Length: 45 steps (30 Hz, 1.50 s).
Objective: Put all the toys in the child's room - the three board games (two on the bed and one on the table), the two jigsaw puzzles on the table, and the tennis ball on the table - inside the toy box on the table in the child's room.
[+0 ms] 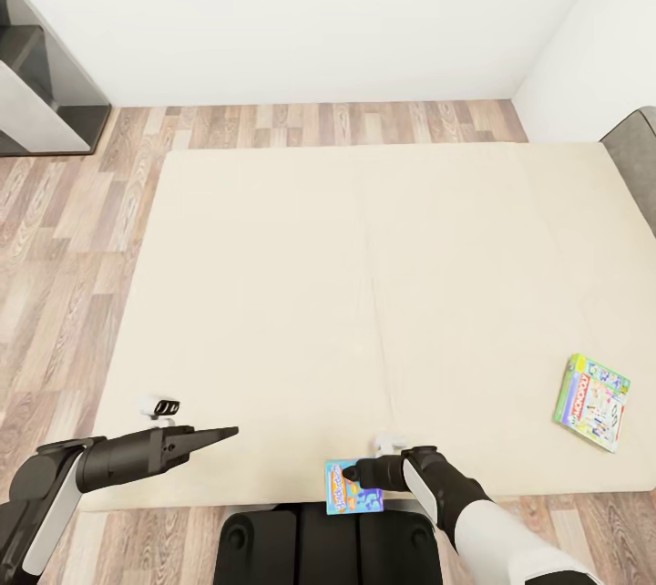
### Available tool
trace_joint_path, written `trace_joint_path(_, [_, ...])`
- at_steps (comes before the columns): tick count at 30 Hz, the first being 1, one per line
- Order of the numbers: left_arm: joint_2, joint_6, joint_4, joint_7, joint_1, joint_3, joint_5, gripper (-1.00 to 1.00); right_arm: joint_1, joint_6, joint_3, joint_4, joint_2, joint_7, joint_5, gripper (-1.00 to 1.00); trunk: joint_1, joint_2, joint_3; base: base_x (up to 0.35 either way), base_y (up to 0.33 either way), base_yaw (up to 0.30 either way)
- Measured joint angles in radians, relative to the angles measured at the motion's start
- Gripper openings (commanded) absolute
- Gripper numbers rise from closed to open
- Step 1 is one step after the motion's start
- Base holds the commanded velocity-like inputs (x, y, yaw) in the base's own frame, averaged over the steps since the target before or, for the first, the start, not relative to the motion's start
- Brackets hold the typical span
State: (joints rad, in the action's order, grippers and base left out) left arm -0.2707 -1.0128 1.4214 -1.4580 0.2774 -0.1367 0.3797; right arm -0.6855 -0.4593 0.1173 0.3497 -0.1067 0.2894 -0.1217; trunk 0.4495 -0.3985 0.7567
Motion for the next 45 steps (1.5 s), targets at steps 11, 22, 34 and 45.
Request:
trace_joint_path(11, [0.0,0.0,0.0,0.0,0.0,0.0,0.0,1.0,0.0,0.0,0.0,0.0,0.0,0.0,0.0,1.0,0.0,0.0,0.0,0.0,0.031,0.0])
trace_joint_path(22, [-0.001,0.0,0.0,0.0,0.0,0.0,0.0,1.0,0.0,0.0,0.0,0.0,0.0,0.0,0.0,1.0,0.0,0.0,0.0,0.0,0.073,0.0])
trace_joint_path(34, [0.001,0.0,0.0,0.0,0.0,0.0,0.0,1.0,0.0,0.0,0.0,0.0,0.0,0.0,0.0,1.0,0.0,0.0,0.0,0.0,0.043,0.0])
trace_joint_path(45, [0.0,0.001,-0.001,0.0,0.0,0.0,0.0,1.0,0.0,0.0,0.0,0.0,0.0,0.0,0.0,1.0,0.0,0.0,0.0,0.0,0.013,0.0])
